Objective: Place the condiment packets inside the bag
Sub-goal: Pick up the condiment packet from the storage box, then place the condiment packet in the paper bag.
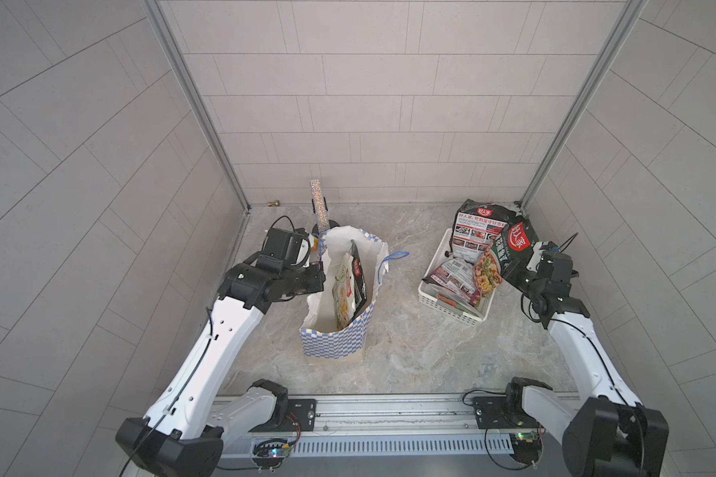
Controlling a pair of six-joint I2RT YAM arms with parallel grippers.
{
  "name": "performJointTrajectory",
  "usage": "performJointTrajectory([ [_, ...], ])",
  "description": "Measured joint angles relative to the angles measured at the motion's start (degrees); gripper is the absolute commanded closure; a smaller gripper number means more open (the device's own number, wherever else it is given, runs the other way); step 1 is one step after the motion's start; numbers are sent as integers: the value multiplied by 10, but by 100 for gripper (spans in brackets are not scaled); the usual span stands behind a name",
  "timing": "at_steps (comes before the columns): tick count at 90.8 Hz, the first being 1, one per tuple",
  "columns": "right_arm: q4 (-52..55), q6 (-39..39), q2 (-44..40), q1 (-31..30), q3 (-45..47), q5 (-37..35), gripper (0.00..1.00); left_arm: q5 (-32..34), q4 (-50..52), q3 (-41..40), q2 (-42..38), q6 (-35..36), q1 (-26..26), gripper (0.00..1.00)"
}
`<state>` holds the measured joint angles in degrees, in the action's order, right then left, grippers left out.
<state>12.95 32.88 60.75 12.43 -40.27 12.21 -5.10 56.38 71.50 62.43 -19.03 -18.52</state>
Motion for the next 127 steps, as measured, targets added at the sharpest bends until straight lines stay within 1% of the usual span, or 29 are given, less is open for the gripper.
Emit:
performJointTrajectory([
  [5, -17, 0, 19, 1, -3, 3, 93, 0, 0, 0, 0, 0, 0, 100],
  [8, -26, -2, 28, 1, -6, 8, 100, 0, 0, 0, 0, 0, 0, 100],
  [15, -30, -9, 32, 1, -11, 16, 100, 0, 0, 0, 0, 0, 0, 100],
  [24, 1, -22, 15, -2, -26, 19, 100, 0, 0, 0, 0, 0, 0, 100],
  [33, 58, -38, -36, -16, -49, 14, 100, 0, 0, 0, 0, 0, 0, 100],
  [42, 120, -52, -102, -47, -98, 10, 100, 0, 0, 0, 0, 0, 0, 100],
  [54, 160, -66, -160, -130, -197, 13, 100, 0, 0, 0, 0, 0, 0, 100],
  [69, 159, -66, -156, -272, -318, 50, 100, 0, 0, -2, 0, 0, 0, 100],
  [84, 112, -63, -94, -439, -416, 71, 100, 0, 0, -3, -1, 0, 0, 100],
  [95, 62, -67, -27, -560, -457, 61, 100, 0, -2, -5, -1, 0, 0, 100],
  [100, 38, -68, 2, -605, -466, 54, 100, 0, -2, -5, -1, 0, 0, 100],
  [105, 15, -68, 36, -640, -465, 47, 100, 1, -2, -5, -1, 0, 0, 100],
  [110, -7, -60, 65, -659, -454, 43, 100, 1, -2, -5, -1, 0, 0, 100],
  [127, -70, -16, 131, -673, -395, 19, 100, 8, 3, -8, -2, -2, 1, 100],
])
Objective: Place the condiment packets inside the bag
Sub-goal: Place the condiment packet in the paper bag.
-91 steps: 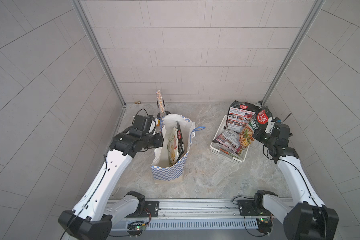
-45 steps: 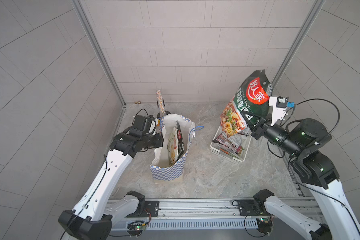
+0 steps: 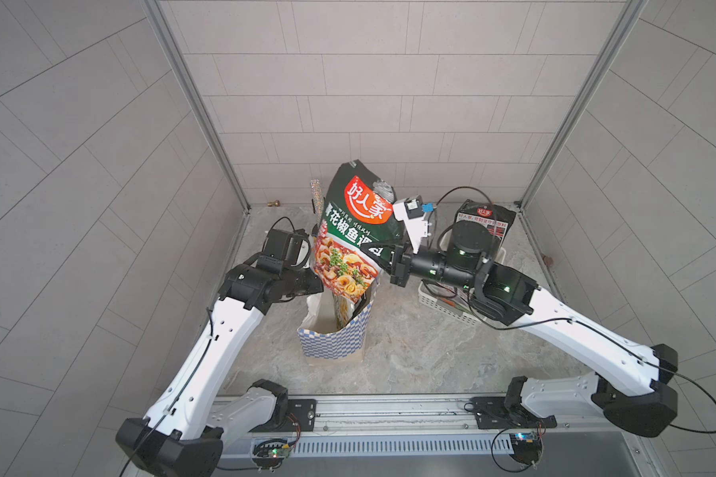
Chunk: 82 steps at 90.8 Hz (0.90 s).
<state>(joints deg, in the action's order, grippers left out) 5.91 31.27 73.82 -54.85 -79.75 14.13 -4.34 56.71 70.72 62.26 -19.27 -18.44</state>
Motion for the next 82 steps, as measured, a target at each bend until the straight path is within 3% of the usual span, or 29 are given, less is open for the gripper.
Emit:
performJointTrajectory([
  [36, -121, 62, 19, -9, 59, -21, 100, 21, 4, -6, 0, -3, 3, 100],
  [60, -54, 40, -47, -5, 87, -73, 100, 18, -1, -6, 0, -2, 0, 100],
  [82, -37, 24, -42, -5, 62, -48, 100, 10, -5, -6, 0, -4, -2, 100],
])
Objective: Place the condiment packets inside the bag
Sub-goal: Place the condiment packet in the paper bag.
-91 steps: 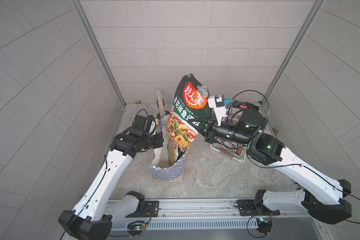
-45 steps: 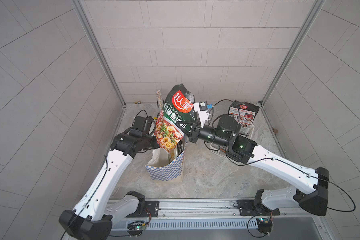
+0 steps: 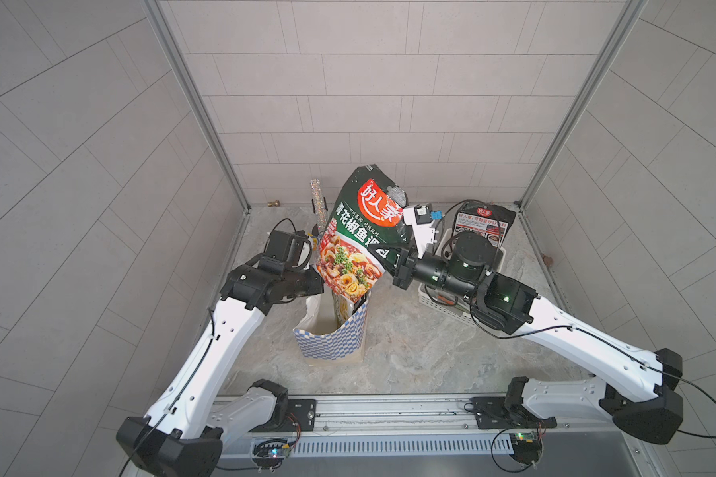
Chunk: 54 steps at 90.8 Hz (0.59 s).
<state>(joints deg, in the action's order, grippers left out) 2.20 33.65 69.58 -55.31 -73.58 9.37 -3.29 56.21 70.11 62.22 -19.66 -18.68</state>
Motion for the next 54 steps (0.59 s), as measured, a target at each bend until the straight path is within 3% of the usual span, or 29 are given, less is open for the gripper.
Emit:
performJointTrajectory([
  [54, 19, -55, 30, 2, -136, 27, 100, -2, -5, -1, -1, -5, 0, 100],
])
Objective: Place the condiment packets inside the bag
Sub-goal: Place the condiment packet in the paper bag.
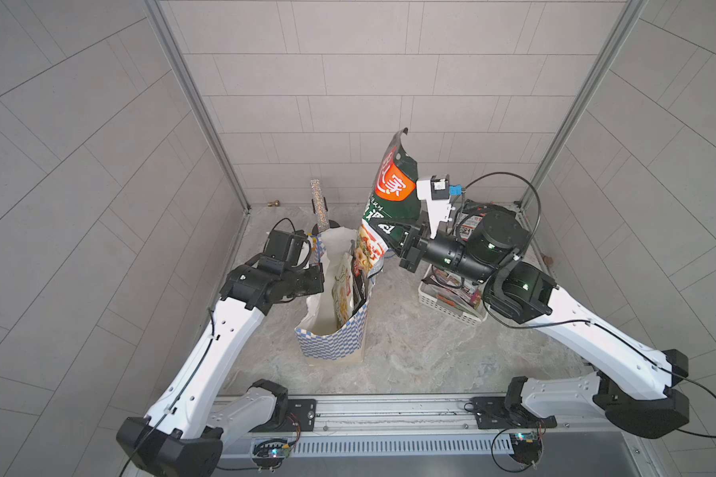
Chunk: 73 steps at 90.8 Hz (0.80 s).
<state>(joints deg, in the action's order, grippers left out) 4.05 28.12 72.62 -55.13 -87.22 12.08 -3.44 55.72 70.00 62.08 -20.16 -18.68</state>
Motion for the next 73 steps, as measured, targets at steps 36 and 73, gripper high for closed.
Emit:
performJointTrajectory([
  [36, 5, 10, 73, 0, 5, 21, 100, 1, -10, -8, -43, -48, 0, 100],
  [73, -20, 43, 94, 0, 74, 30, 100, 5, -25, -27, -58, -106, 0, 100],
])
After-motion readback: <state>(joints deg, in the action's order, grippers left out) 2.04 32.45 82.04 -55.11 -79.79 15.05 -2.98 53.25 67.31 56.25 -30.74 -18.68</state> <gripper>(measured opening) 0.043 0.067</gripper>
